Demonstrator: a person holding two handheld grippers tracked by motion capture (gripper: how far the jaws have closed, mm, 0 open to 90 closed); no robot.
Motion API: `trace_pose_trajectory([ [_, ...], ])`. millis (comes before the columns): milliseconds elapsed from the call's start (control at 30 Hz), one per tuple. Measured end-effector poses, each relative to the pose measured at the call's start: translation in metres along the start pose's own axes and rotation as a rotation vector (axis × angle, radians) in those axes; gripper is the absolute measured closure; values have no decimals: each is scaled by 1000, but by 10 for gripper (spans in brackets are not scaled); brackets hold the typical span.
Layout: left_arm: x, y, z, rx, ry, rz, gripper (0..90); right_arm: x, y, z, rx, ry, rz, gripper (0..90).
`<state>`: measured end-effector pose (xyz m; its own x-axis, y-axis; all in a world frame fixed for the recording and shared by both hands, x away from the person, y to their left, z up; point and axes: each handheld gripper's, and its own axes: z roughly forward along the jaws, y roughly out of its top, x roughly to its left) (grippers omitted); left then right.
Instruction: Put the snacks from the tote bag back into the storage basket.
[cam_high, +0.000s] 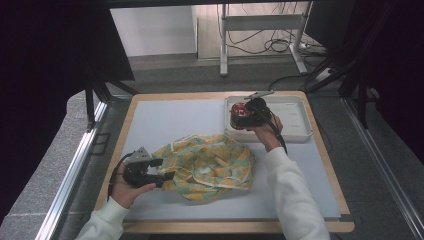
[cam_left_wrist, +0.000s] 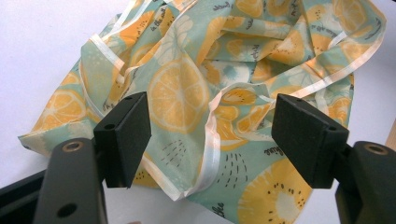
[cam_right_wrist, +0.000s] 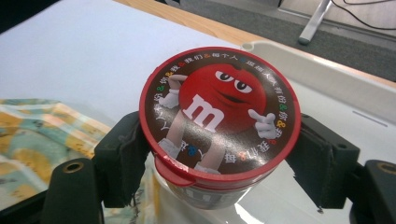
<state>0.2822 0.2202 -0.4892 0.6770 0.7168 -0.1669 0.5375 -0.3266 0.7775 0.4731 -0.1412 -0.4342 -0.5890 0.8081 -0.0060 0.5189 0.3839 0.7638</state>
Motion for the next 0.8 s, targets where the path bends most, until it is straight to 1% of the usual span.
trace_pose_trajectory([
  [433,0,0,0,-4,0,-6,288,-8,-12,29,39,-29,11,255],
  [700,1,0,0,0,-3,-1,288,-7,-20,39,61,-29,13,255],
  [800,0,0,0,-1,-5,-1,289,-7,-23,43,73,-29,3,254],
])
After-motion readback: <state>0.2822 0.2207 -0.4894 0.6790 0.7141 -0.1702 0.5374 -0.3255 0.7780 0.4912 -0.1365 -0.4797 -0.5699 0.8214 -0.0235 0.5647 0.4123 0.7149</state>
